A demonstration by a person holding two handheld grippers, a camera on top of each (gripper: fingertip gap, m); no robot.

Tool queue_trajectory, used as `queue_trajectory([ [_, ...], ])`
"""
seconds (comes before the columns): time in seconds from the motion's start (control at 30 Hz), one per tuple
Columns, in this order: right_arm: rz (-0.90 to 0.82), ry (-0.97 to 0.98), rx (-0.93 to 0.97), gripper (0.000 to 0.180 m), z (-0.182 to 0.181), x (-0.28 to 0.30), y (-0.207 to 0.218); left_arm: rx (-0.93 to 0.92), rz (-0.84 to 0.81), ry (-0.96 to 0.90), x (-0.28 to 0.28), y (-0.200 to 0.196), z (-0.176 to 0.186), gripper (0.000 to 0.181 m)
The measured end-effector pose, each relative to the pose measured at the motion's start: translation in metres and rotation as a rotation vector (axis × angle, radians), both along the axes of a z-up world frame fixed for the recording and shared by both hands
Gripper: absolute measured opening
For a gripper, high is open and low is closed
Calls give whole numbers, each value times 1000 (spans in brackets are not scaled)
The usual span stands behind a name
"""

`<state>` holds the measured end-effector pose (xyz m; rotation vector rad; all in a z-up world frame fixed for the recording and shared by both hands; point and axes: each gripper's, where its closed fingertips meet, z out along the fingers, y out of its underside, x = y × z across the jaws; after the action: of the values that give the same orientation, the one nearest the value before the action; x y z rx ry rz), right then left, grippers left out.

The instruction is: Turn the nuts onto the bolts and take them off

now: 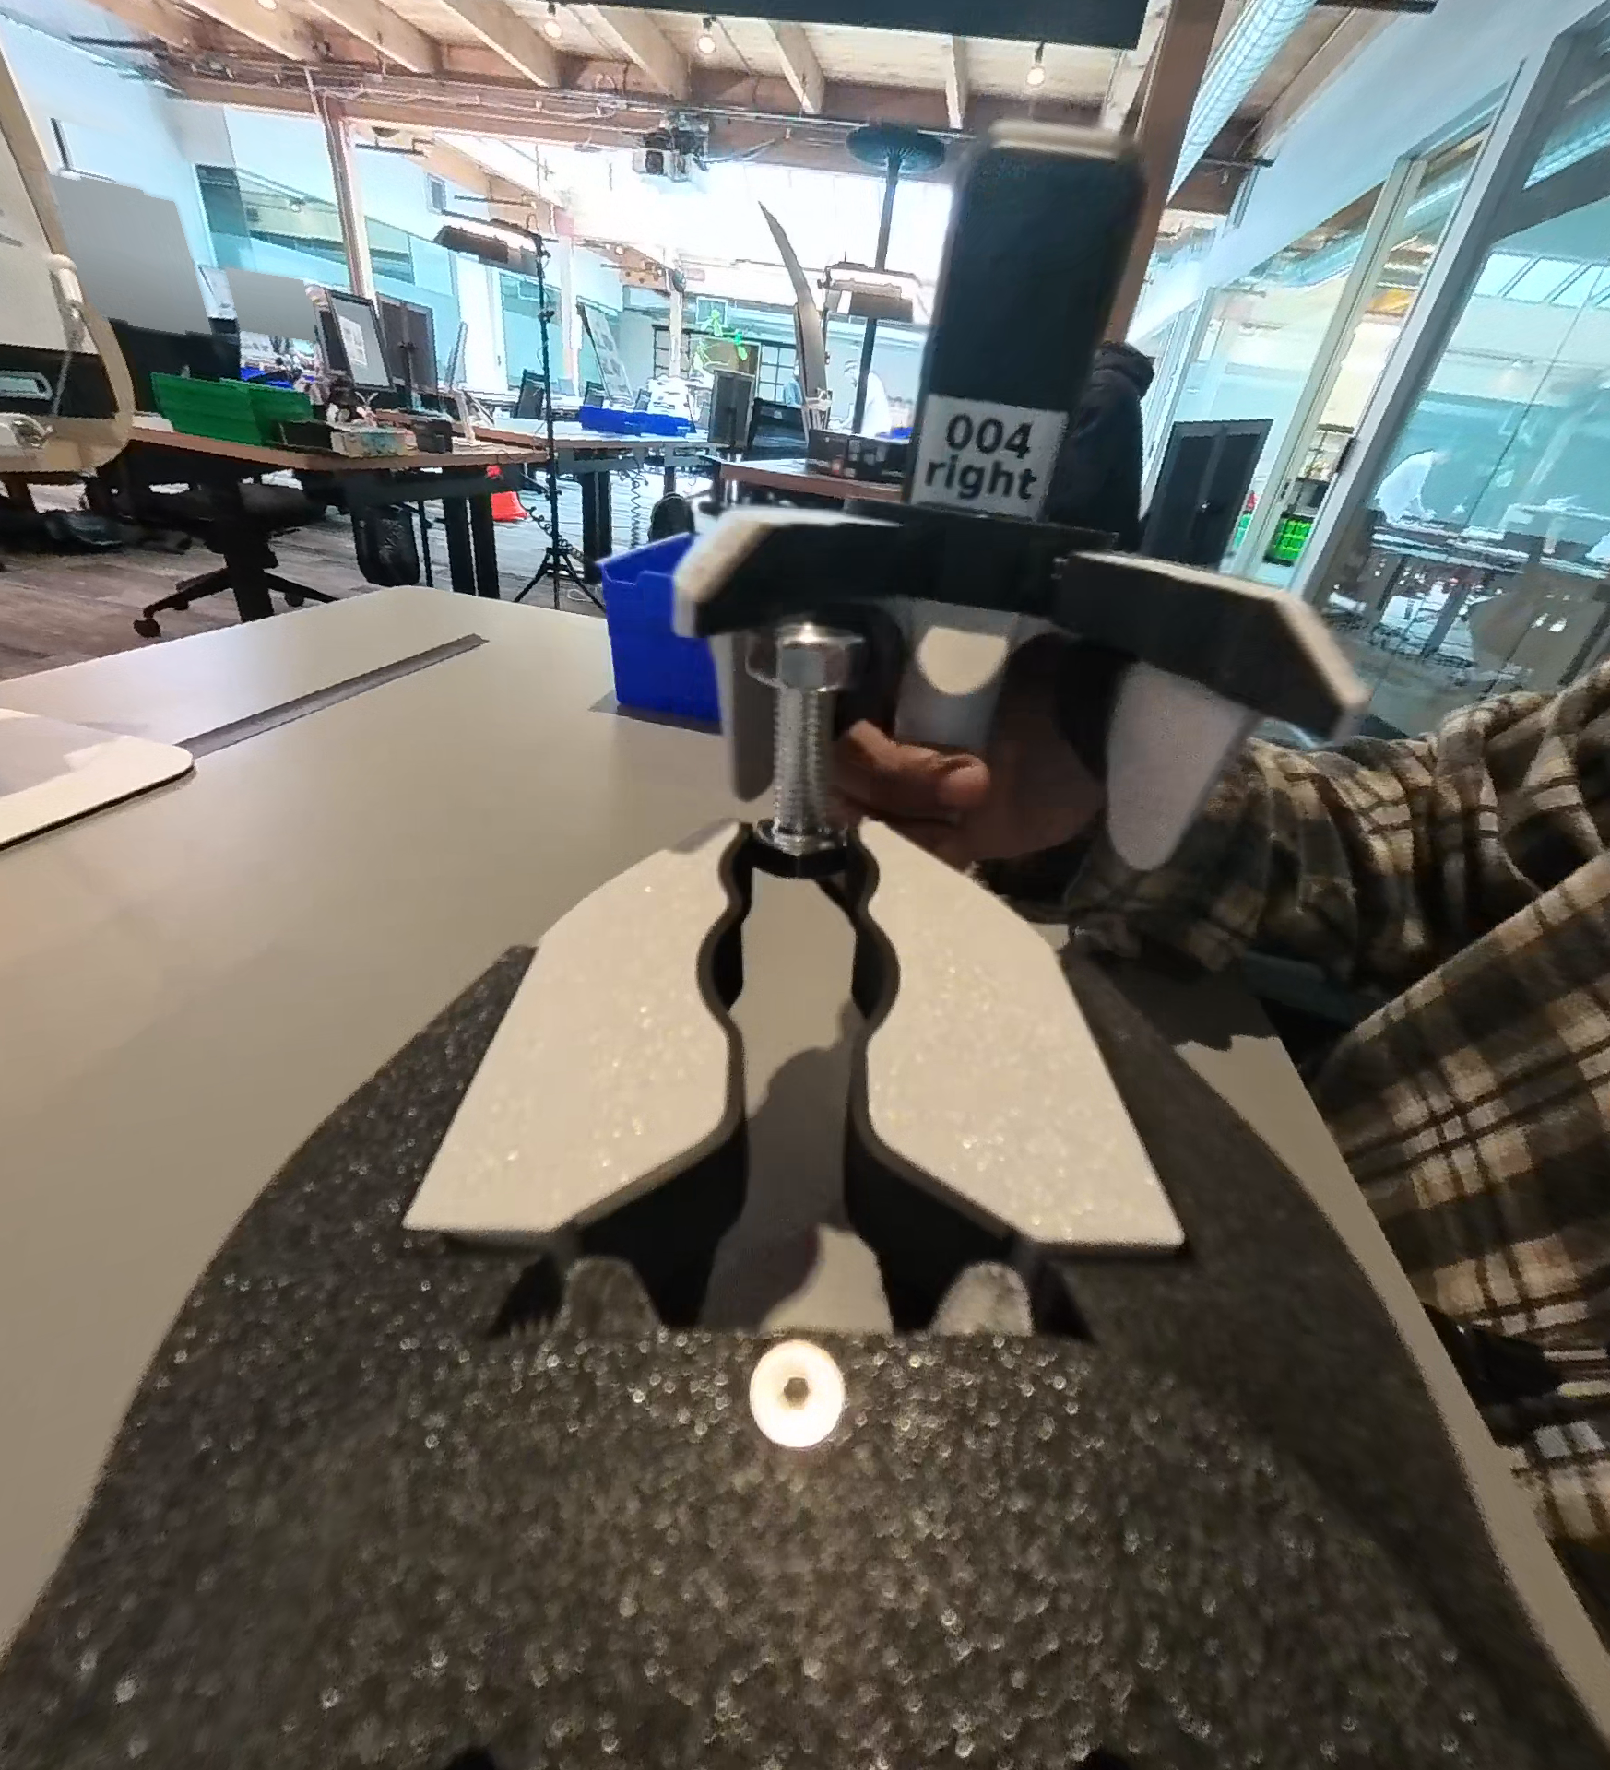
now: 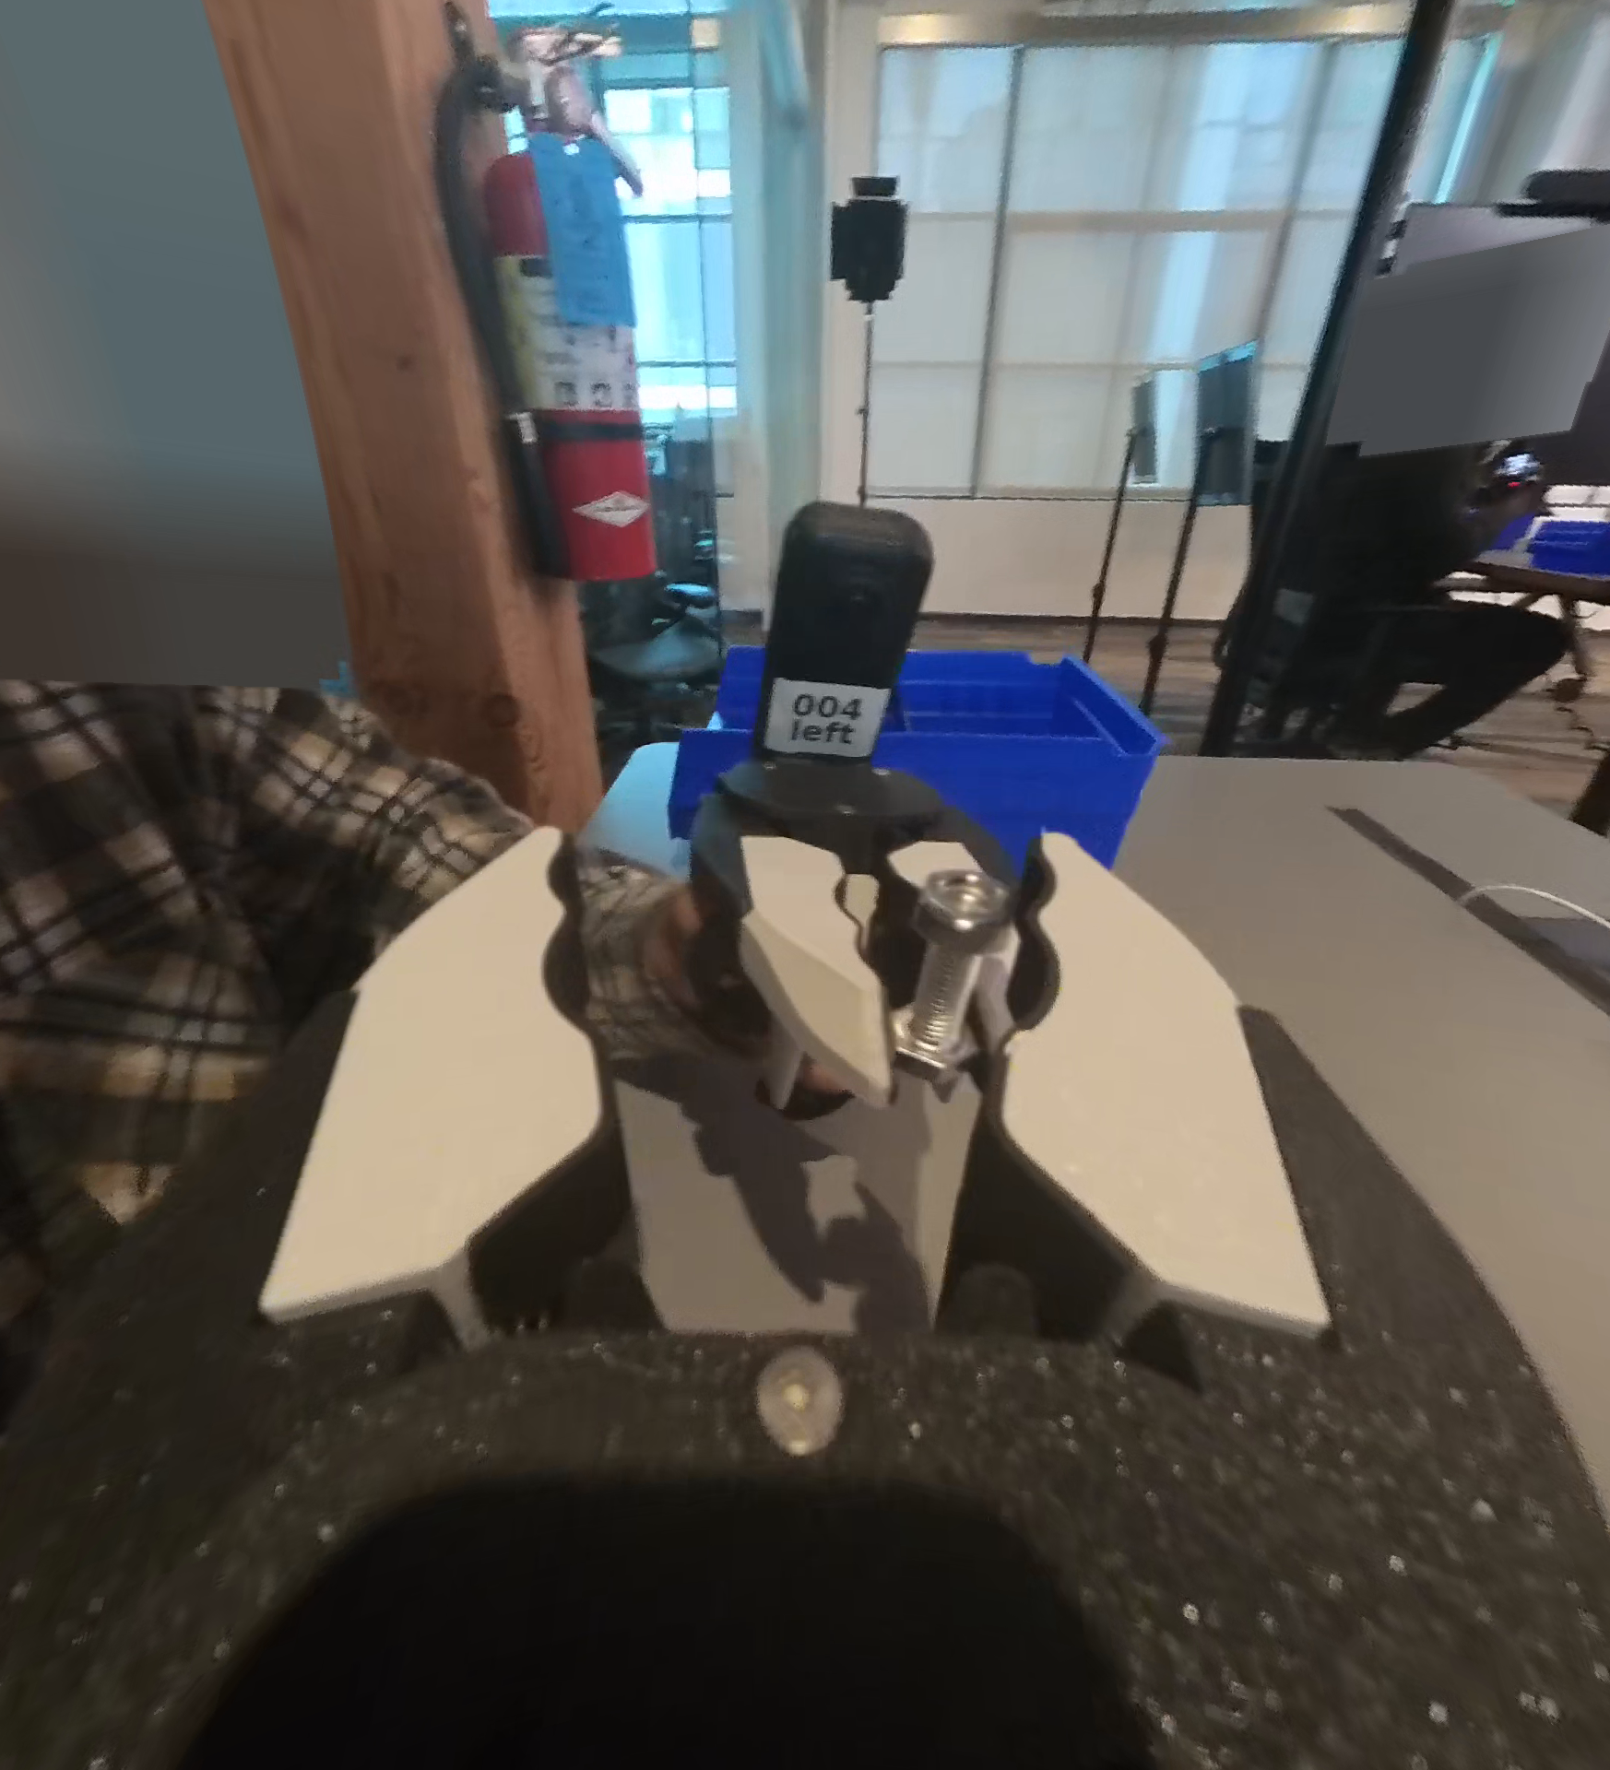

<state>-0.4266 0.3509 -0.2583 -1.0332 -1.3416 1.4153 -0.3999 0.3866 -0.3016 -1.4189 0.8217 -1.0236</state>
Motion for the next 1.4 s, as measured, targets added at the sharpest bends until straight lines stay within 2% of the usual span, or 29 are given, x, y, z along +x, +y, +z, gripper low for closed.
queue_trajectory([
  [0.03, -7, -8, 11, 90, 0, -1, -2, 0, 8, 1, -1, 1, 0, 17],
  [0.13, -26, -35, 43, 87, -2, 3, -6, -15, 47, -4, -6, 6, 0, 17],
  [0.27, -118, -35, 81, 93, 3, 5, 7, -13, 23, -27, -6, 4, 4, 17],
  [0.47, 3, -49, 34, 91, 0, -5, -6, 16, -9, -22, 1, -4, 6, 17],
  [0.57, -18, -60, 49, 98, -4, -2, -9, 20, 4, -25, -2, -2, 7, 17],
  [0.7, -37, -51, 39, 92, -2, 5, -3, 16, 6, -28, -3, -2, 8, 17],
  [0.93, -25, -48, 35, 97, -4, 2, -9, 25, 24, -24, -5, -1, 9, 17],
  [1.0, -55, -55, 52, 93, -5, 8, -6, 26, 31, -24, -7, 1, 9, 17],
  [1.1, -86, -37, 37, 99, 0, 5, 3, 26, 14, -28, -4, -1, 10, 17],
  [1.23, -32, -40, 16, 103, -1, 0, -9, 24, 37, -13, -3, 1, 7, 17],
  [1.4, -120, -59, 40, 110, -8, 9, -1, 6, 48, -32, -10, 5, 8, 17],
])
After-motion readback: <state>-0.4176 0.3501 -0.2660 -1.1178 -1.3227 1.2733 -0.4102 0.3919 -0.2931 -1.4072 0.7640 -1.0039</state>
